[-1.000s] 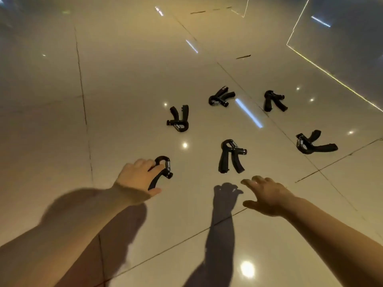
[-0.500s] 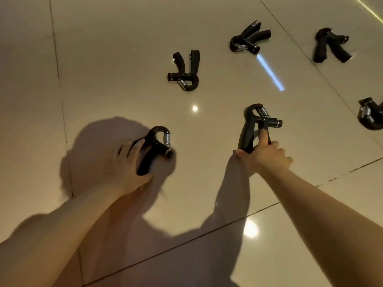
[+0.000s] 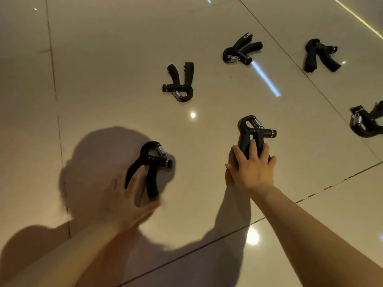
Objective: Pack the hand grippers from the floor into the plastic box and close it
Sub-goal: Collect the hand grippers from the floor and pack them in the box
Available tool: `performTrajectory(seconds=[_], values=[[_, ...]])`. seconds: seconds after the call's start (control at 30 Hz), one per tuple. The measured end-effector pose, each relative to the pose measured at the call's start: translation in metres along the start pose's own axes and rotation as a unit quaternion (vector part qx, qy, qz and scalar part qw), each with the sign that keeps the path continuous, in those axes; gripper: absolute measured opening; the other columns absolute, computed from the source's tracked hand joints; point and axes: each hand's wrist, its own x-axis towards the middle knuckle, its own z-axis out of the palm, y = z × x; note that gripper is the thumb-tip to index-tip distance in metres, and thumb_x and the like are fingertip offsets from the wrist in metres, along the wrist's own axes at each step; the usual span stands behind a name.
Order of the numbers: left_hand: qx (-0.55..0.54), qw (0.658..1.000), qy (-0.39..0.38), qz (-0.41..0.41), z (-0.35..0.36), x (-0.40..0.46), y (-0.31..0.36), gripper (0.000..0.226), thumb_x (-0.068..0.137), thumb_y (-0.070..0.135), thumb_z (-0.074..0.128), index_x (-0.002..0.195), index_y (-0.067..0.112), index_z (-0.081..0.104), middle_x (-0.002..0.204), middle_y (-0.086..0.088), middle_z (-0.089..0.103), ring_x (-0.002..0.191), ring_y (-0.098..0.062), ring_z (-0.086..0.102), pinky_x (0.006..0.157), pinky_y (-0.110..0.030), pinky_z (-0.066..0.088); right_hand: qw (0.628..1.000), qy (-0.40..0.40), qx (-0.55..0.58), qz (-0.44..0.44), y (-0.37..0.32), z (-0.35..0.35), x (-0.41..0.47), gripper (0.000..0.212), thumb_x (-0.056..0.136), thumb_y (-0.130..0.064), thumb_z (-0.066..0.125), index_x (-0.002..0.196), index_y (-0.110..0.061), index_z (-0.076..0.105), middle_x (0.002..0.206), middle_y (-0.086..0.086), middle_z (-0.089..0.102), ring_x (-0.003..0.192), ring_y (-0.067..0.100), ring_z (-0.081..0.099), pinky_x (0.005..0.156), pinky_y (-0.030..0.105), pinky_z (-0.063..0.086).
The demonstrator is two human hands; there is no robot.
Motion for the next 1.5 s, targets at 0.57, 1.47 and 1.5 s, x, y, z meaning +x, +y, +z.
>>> performTrajectory(seconds=[0.57,1.47,1.5], values=[[-0.09,0.994,-0.031,0.044,0.004,-0.005,0.02,0.126,0.046,0.078,0.048,0.15,0.02,0.008,0.15,-0.01,0.028,0.138,-0.031,0.025,0.112,-0.043,0.022,0.981,0.046,0.155,-0.103,0.063,0.048,-0.143,0.08,0.079,-0.065,0.046,0.143,-0.021,0.031,0.138,0.021,0.043,0.123,0.038,0.046,0.095,0.051,0.044],[0.033,0.936,0.101,0.336,0.012,-0.234,0.075,0.101,0.044,0.049,0.073,0.136,0.025,0.037,0.124,-0.017,0.043,0.113,-0.03,0.034,0.081,-0.045,0.053,0.94,0.142,-0.071,-0.302,0.11,0.001,-0.33,0.093,0.057,-0.019,0.078,0.14,-0.018,0.037,0.117,0.018,0.058,0.103,0.036,0.057,0.092,0.051,0.042],[0.063,0.92,0.105,0.373,0.005,-0.249,0.079,0.1,0.045,0.046,0.076,0.135,0.023,0.038,0.125,-0.018,0.042,0.115,-0.032,0.033,0.081,-0.046,0.052,0.936,0.139,-0.092,-0.31,0.116,-0.006,-0.349,0.094,0.055,-0.019,0.078,0.14,-0.018,0.037,0.117,0.018,0.058,0.103,0.036,0.057,0.092,0.051,0.043]])
